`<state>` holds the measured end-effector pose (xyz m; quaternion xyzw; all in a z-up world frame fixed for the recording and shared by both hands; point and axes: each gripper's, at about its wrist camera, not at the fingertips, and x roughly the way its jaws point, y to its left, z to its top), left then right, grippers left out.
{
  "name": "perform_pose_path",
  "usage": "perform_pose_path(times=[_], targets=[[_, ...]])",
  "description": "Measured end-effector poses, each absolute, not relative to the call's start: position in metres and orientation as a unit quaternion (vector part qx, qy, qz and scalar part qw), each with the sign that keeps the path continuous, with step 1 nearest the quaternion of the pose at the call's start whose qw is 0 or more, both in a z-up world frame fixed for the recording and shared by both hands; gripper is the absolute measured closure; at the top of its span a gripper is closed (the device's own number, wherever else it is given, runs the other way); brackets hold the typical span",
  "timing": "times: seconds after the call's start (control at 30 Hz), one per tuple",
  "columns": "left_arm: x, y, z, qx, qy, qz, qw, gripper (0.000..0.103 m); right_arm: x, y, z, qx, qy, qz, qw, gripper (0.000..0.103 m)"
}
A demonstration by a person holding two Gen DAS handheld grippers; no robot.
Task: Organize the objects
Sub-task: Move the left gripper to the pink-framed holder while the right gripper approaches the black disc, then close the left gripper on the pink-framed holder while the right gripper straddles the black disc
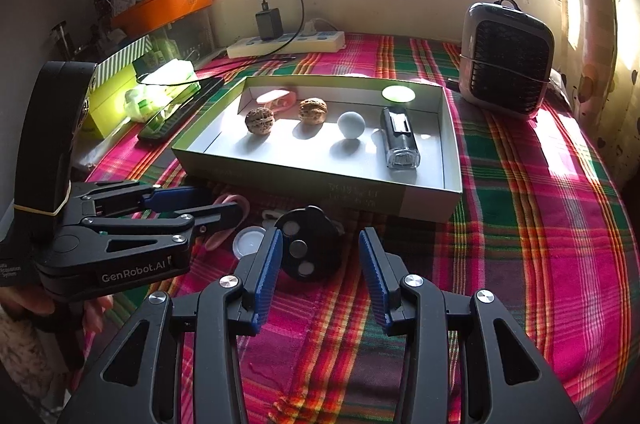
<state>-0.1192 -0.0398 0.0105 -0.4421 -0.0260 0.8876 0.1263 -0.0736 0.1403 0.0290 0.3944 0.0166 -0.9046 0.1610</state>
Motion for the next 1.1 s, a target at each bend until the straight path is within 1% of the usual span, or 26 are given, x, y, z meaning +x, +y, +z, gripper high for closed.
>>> perform_pose_path(times=[0.03, 0.43, 0.77, 1.1], targets=[[-0.119, -0.04, 0.011, -0.441, -0.026, 0.888, 0.125, 0.063, -0.074, 0.138, 0.028, 0.396, 0.021, -0.904, 0.162, 0.054], [-0.119, -0.048, 0.012, -0.436, -0.035, 0.891, 0.123, 0.062, -0.085, 0.128, 0.018, 0.412, 0.031, -0.897, 0.156, 0.054], [-0.119, -0.049, 0.012, -0.436, -0.035, 0.891, 0.125, 0.062, -0.093, 0.145, 0.012, 0.423, 0.026, -0.898, 0.115, 0.054], [-0.12, -0.043, 0.01, -0.437, -0.033, 0.889, 0.133, 0.061, -0.098, 0.149, 0.007, 0.432, 0.027, -0.896, 0.103, 0.054]])
